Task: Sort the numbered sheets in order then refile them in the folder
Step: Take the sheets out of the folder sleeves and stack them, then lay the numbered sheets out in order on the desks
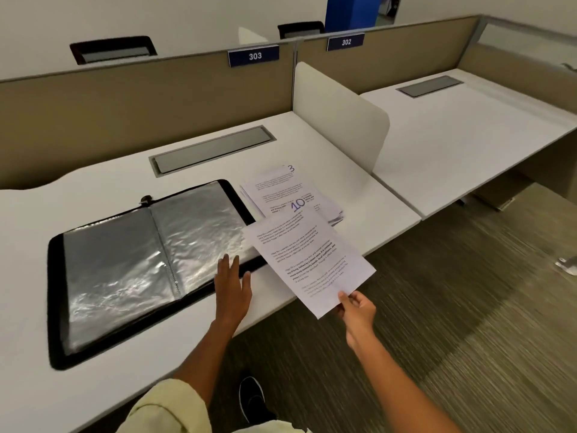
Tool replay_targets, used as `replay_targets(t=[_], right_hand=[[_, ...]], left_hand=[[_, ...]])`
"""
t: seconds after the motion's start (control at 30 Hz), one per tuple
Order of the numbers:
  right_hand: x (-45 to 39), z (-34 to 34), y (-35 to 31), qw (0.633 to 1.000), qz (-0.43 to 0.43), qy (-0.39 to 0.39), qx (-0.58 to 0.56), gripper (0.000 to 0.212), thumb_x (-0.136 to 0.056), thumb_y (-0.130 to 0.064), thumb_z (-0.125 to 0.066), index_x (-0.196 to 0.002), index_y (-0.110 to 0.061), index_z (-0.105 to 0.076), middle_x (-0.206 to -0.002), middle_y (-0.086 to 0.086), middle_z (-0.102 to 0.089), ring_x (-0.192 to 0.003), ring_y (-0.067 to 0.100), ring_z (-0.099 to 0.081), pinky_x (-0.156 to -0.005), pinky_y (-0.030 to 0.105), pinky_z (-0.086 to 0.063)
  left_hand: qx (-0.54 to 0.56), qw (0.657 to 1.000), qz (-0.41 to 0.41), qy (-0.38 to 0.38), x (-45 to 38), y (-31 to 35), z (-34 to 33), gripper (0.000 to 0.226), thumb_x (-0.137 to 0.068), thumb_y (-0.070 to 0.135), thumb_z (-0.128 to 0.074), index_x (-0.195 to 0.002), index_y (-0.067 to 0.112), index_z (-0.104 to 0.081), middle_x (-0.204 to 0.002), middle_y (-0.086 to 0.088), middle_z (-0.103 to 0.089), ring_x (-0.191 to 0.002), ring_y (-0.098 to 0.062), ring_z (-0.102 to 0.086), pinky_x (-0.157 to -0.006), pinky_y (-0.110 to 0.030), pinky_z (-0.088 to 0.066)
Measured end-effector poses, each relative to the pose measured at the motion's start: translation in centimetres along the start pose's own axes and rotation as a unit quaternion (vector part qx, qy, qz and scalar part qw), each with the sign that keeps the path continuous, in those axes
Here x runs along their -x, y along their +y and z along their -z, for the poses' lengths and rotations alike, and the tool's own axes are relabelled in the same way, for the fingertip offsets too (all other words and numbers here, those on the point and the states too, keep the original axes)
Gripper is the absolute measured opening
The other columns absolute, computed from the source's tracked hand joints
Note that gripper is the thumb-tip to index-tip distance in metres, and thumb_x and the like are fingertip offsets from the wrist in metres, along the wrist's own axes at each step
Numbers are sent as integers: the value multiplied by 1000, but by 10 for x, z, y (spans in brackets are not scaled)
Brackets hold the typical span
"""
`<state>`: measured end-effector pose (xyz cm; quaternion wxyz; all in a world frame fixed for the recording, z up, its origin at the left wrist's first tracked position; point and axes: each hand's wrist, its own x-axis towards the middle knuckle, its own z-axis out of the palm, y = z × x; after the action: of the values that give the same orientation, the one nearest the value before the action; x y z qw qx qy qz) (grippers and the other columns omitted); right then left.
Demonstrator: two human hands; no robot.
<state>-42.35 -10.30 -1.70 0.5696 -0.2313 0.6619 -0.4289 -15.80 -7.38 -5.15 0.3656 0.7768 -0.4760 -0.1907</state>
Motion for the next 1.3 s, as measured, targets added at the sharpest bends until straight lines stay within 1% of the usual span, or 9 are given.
replay_targets(t=[0.17,0.3,0.53,0.63,0.83,0.97,1.03,1.17,1.3], right_hand=[[-25,-50,-26,1000,6,4,-29,13,-96,-5,-61,-108,-8,-64,-104,6,-69,-96,18,-68,-76,29,-56],[-39,-91,-45,998,5,9,-63,12,-96,2,-58,-95,-10,-62,-98,7,-66,-91,19,-65,-82,35,-56],[-66,-141,-58,997,27,38,-57,9,-94,2,-63,-94,-6,-67,-98,12,-69,-88,24,-67,-71,28,-59],[-78,-154,-64,998,34,35,-48,12,-93,2,-63,-91,-9,-66,-96,11,-68,-87,25,-67,-81,38,-59],[-105,-172,-71,998,42,12,-45,24,-92,7,-62,-114,-3,-61,-106,13,-66,-96,30,-65,-89,48,-56],[-130,-179,-73,999,32,7,41,30,-90,-3,-69,-119,-3,-59,-114,16,-67,-96,30,-66,-86,46,-58],[-136,-178,-78,997,6,4,82,21,-95,-16,-66,-110,-1,-62,-102,16,-70,-84,29,-69,-75,40,-61],[-150,-169,-93,970,18,-5,244,61,-105,-47,-38,-82,1,-67,-68,16,-71,-55,28,-69,-58,38,-62],[-179,-158,-116,914,68,-4,399,70,-104,-53,-24,-77,-2,-63,-69,14,-67,-61,25,-66,-60,35,-58]], left_hand=[[13,1000,-7,7,-54,-6,4,53,-103,23,-45,-152,10,-29,-163,-8,-12,-151,-19,-2,-123,-44,-2],[6,1000,-12,13,-87,-19,11,52,-103,27,-44,-151,13,-32,-163,-5,-14,-151,-16,-3,-123,-43,-3],[-5,1000,-14,10,-126,-38,18,50,-103,29,-42,-150,12,-34,-162,-7,-17,-150,-15,-2,-122,-44,-6],[0,1000,-17,1,-133,-35,15,59,-99,42,-33,-150,13,-34,-162,-6,-18,-149,-11,0,-123,-42,-4],[-6,999,-34,-10,-146,-21,4,66,-96,51,-24,-149,14,-35,-160,-2,-24,-149,-11,-1,-120,-33,3],[-13,999,-33,-3,-159,-15,-8,68,-96,54,-23,-148,14,-37,-159,-3,-26,-149,-12,-4,-123,-43,-4],[-3,1000,-18,-5,-164,-10,-16,61,-98,47,-29,-149,14,-34,-160,-3,-23,-149,-10,-2,-123,-43,-4],[22,1000,3,-2,-176,11,-30,54,-102,39,-37,-150,14,-33,-160,-5,-24,-148,-11,-3,-123,-38,-4],[42,998,39,5,-189,34,-52,52,-103,30,-43,-151,15,-30,-161,-5,-19,-150,-18,-9,-122,-33,-8]])
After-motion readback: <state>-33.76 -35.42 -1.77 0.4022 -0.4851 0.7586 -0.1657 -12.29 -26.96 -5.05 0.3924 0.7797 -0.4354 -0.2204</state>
